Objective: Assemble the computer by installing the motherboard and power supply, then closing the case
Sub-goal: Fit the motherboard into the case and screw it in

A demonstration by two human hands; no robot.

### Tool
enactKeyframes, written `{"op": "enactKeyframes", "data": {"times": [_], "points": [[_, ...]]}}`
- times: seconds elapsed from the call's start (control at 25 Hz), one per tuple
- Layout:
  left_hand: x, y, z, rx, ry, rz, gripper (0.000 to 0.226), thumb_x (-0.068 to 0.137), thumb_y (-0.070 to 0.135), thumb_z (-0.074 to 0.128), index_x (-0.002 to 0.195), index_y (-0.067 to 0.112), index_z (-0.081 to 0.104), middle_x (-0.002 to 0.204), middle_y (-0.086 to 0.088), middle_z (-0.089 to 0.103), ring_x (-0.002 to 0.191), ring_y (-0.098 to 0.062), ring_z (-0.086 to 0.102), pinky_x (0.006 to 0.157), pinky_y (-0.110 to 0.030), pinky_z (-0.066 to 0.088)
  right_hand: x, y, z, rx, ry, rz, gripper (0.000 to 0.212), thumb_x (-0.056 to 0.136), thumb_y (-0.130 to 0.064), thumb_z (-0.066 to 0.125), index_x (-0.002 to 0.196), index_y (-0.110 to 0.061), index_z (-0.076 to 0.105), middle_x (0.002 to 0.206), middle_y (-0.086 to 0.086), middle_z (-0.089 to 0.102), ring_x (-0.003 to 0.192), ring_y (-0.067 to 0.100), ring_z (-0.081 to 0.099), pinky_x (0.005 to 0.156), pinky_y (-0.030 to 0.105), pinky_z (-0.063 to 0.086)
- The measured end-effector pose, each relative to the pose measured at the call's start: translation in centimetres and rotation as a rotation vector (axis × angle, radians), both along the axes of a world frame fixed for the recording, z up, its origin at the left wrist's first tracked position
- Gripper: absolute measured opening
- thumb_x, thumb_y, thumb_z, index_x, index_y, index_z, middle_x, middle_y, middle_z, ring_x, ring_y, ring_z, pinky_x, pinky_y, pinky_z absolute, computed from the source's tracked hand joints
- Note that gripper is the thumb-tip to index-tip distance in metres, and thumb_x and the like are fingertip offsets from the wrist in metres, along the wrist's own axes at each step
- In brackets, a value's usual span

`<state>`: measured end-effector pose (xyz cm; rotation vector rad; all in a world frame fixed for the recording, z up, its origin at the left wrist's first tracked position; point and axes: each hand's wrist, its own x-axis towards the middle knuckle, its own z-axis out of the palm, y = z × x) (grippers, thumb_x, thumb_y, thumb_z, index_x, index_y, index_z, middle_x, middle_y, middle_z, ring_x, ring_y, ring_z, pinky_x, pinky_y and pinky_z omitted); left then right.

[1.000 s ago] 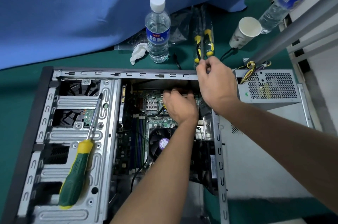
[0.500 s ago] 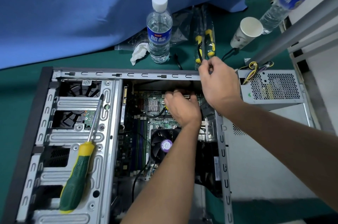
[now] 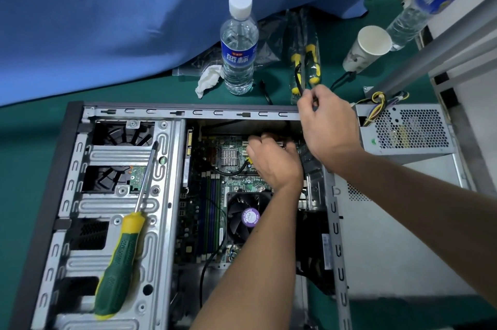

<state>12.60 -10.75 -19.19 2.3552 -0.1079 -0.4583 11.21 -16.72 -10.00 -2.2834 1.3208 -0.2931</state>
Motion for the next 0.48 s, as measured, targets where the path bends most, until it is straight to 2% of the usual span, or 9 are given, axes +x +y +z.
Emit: {"op": "enactKeyframes", "data": {"times": [0.48], "points": [[-0.32,0.15,-0.12,-0.002,-0.046,-0.027,0.027,0.086,0.019,0.068,0.106,0.003,0.061,0.114,-0.012,0.049,0.11,-0.026,0.042,0.095,-0.031,0.034,-0.04,-0.05,-0.13,-0.004,-0.002,-0.004,0.032,0.102,-0.037,0.036,0.082,-0.015,0.048,0.072,0.005,0.058,0.071,0.03,0.052,0.063,0.035,0.032]]}}
